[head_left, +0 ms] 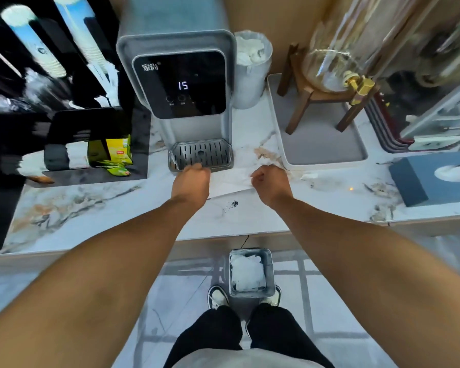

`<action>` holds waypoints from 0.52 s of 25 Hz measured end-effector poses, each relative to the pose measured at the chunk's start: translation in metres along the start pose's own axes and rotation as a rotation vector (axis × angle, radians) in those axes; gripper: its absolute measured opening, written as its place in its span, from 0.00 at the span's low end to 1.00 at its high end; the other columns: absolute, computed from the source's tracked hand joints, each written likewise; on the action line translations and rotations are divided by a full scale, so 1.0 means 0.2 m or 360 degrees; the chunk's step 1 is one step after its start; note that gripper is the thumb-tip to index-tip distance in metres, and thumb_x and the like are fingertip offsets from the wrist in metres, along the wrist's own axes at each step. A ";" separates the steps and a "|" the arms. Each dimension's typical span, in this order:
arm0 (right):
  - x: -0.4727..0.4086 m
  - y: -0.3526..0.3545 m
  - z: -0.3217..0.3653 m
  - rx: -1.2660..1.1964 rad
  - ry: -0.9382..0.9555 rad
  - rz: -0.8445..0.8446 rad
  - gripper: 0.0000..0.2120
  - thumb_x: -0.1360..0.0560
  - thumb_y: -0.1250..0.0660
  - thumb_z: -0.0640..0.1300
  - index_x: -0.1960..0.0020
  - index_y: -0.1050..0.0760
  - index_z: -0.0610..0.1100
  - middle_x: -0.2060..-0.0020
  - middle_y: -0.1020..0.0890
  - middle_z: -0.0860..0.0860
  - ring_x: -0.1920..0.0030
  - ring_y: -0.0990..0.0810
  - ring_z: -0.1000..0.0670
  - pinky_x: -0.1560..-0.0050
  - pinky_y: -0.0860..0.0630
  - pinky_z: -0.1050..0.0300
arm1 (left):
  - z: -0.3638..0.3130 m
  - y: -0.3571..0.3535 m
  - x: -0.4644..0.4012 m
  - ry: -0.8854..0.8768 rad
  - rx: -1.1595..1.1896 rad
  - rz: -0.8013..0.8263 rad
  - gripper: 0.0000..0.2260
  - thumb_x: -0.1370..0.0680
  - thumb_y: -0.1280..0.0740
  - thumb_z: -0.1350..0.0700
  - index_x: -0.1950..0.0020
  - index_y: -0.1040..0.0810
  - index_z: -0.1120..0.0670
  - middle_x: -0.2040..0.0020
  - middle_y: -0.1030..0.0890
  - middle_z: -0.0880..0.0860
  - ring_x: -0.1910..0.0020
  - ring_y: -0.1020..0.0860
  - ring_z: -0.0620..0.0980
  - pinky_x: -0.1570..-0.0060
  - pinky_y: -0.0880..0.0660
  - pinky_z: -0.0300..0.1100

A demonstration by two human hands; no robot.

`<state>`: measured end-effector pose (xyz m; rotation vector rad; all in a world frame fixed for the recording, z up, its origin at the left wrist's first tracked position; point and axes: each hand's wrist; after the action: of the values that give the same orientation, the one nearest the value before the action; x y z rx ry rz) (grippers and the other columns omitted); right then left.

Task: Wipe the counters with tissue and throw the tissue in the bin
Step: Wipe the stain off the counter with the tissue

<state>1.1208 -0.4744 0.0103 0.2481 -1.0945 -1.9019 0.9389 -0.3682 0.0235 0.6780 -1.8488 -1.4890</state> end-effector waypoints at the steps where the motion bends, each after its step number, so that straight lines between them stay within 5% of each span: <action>1: -0.01 -0.02 0.01 0.0016 0.0012 0.0011 0.13 0.24 0.39 0.39 0.48 0.16 0.44 0.47 0.17 0.46 0.48 0.19 0.46 0.50 0.19 0.54 | 0.02 -0.01 0.00 0.0024 0.0027 -0.0005 0.09 0.28 0.35 0.71 0.53 0.21 0.61 0.51 0.21 0.60 0.51 0.23 0.61 0.56 0.23 0.51; 13: -0.10 -0.20 -0.16 0.0108 0.0056 0.0017 0.07 0.23 0.35 0.40 0.48 0.19 0.42 0.48 0.20 0.44 0.49 0.21 0.44 0.50 0.26 0.57 | 0.05 -0.26 -0.06 0.0112 0.0200 0.0010 0.08 0.23 0.37 0.61 0.50 0.18 0.60 0.48 0.21 0.59 0.40 0.29 0.61 0.44 0.27 0.53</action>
<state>1.1253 -0.4701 -0.0448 0.3125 -1.1358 -1.8459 0.9381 -0.3637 -0.0313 0.7733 -1.9002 -1.3362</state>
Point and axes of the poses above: each hand's wrist, its own x-axis away from the middle knuckle, its own y-axis out of the back of the hand, z = x × y
